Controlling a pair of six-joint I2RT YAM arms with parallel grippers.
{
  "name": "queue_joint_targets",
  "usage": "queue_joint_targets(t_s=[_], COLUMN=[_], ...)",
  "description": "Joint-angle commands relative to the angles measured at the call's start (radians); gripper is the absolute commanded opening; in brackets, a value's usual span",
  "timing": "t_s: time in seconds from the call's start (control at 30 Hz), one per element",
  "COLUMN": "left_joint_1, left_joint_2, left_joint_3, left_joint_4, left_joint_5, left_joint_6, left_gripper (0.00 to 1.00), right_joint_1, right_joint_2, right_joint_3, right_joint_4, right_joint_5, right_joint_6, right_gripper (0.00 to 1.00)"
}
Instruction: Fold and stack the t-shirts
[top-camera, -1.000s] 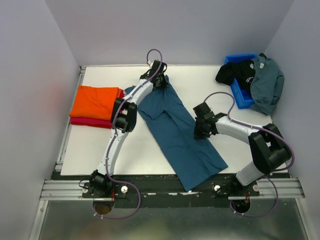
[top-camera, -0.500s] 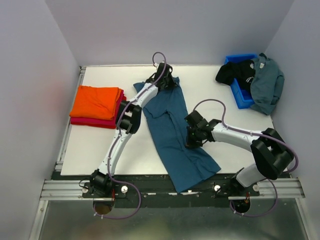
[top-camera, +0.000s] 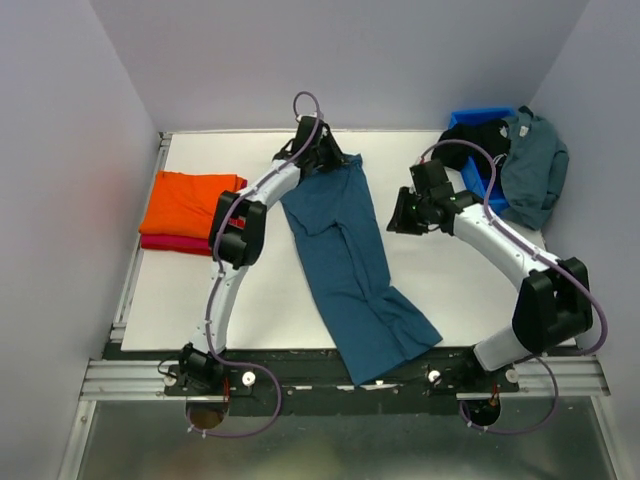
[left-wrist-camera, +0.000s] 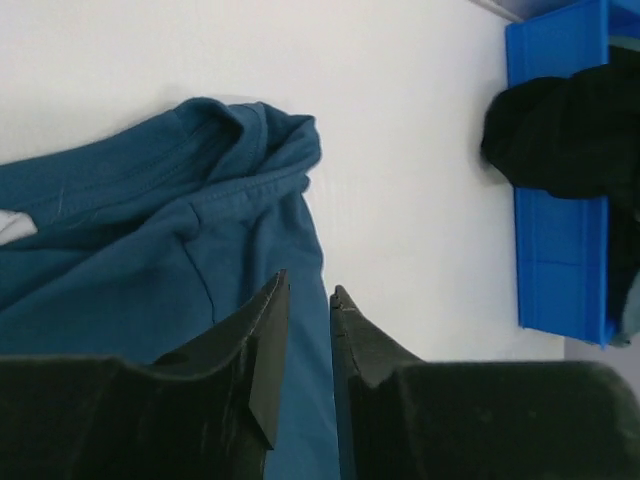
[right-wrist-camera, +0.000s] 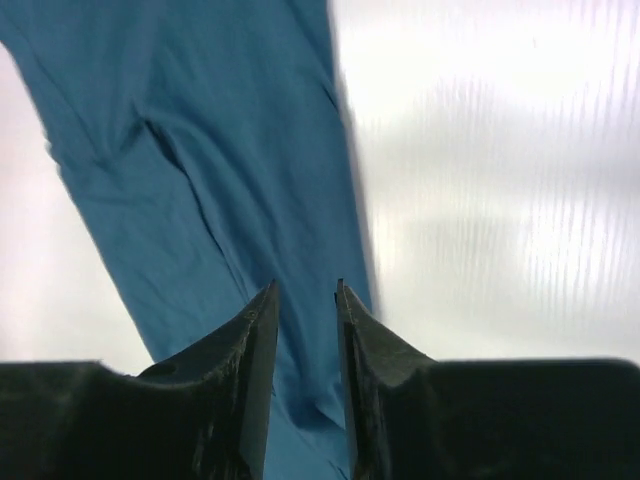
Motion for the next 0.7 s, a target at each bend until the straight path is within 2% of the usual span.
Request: queue_joint_targets(t_s=[0.0, 0.1, 0.17, 0.23, 0.33, 0.53, 0.67], left_joint_1=[0.005, 0.014, 0.030, 0.054, 0.090, 0.129, 0.134], left_joint_2=[-0.258, -0.394, -0.503, -0.600, -0.706, -0.804, -0.812], left_joint_3=[-0.174, -0.367, -0.528, -0.684, -0.867, -1.064, -1.131], left_joint_4=[0.060, 0.059, 0.092, 0.126, 0.166, 0.174, 0.212], left_joint_5=[0.032, -0.009, -0.041, -0.084, -0.107, -0.181, -0.213], left_joint_6=[0.049, 0.055, 0.049, 0.040, 0.033, 0.024, -0.006], left_gripper=[0.37, 0.43, 0.52, 0.62, 0.74, 0.75, 0.75], right_joint_1=[-0.048, -0.098, -0.134, -0.160, -0.180, -0.192, -0.195], right_joint_2=[0.123, 0.244, 0.315, 0.390, 0.502, 0.694, 0.806], right_joint_3=[0.157, 0.296, 0.384, 0.444, 0.582, 0.797, 0.901], right_joint_4=[0.077, 0.069, 0.074, 0.110, 0.103, 0.052, 0.025], right_joint_5=[-0.103, -0.169, -0.209, -0.266, -0.306, -0.349, -0.369], right_joint_6=[-0.079, -0.086, -0.078, -0.078, -0.084, -0.082, -0.075], right_gripper=[0.39, 0.39, 0.40, 0.42, 0.52, 0.59, 0.52])
